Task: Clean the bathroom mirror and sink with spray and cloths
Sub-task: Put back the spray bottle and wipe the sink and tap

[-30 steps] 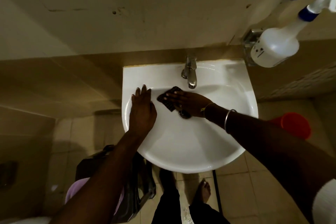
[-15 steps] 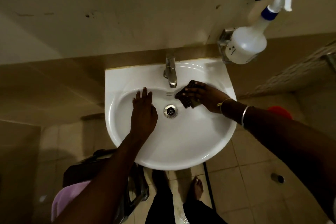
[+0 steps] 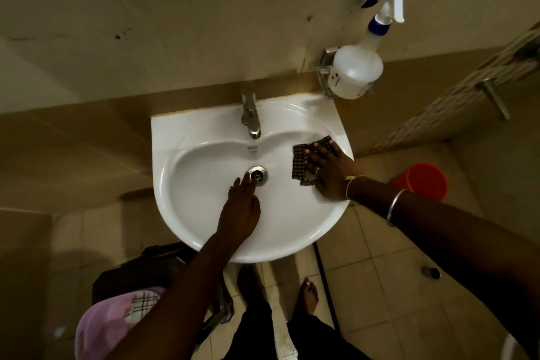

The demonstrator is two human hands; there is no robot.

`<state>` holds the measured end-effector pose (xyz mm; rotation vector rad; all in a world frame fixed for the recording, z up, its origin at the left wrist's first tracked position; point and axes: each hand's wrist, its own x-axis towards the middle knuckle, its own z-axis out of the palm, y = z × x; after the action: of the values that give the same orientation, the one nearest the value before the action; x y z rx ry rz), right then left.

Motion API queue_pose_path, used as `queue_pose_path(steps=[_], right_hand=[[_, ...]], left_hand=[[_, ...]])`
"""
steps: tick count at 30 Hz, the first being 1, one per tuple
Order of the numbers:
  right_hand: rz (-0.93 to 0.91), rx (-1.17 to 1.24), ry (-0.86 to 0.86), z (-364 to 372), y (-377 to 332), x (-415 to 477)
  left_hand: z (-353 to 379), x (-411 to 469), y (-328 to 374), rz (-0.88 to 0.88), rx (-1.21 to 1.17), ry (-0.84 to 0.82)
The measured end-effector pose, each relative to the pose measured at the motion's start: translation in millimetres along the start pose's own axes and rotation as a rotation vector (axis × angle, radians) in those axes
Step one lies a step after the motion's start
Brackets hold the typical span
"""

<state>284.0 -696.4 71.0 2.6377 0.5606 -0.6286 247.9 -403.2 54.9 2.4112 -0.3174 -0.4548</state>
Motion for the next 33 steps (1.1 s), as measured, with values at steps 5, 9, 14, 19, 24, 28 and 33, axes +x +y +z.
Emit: queue_pose_path(steps=[5, 9, 14, 19, 24, 28, 33], right_hand=[[0.111, 0.084, -0.144, -11.2, -26.9, -22.6], [0.159, 0.208, -0.183, -14.8, -51.8, -39.8], [0.19, 0.359, -0.209, -16.4, -82.2, -51.8], [0.215, 0.415, -0.203, -30.9, -114.2, -62.5], [0.169, 0.536, -0.301, -60.3, -164.9, -58.1], [0.13, 0.72, -0.345, -75.4, -218.5, -37.1], [0.185, 0.918, -0.336, -107.5, -260.6, -15.2]], left_hand=[[-3.5, -23.1, 3.6, -0.038, -0.009, -0.086], [-11.5, -41.0, -0.1, -0.075, -0.013, -0.136], [-18.5, -60.5, -6.0, -0.104, -0.045, -0.147], [-28.1, -70.4, -11.7, -0.123, -0.092, -0.101], [-48.6, -65.7, -15.7, -0.263, -0.229, 0.025], [-71.7, -60.3, -24.3, -0.319, -0.309, 0.108], [-95.7, -52.5, -39.1, -0.373, -0.401, 0.189]])
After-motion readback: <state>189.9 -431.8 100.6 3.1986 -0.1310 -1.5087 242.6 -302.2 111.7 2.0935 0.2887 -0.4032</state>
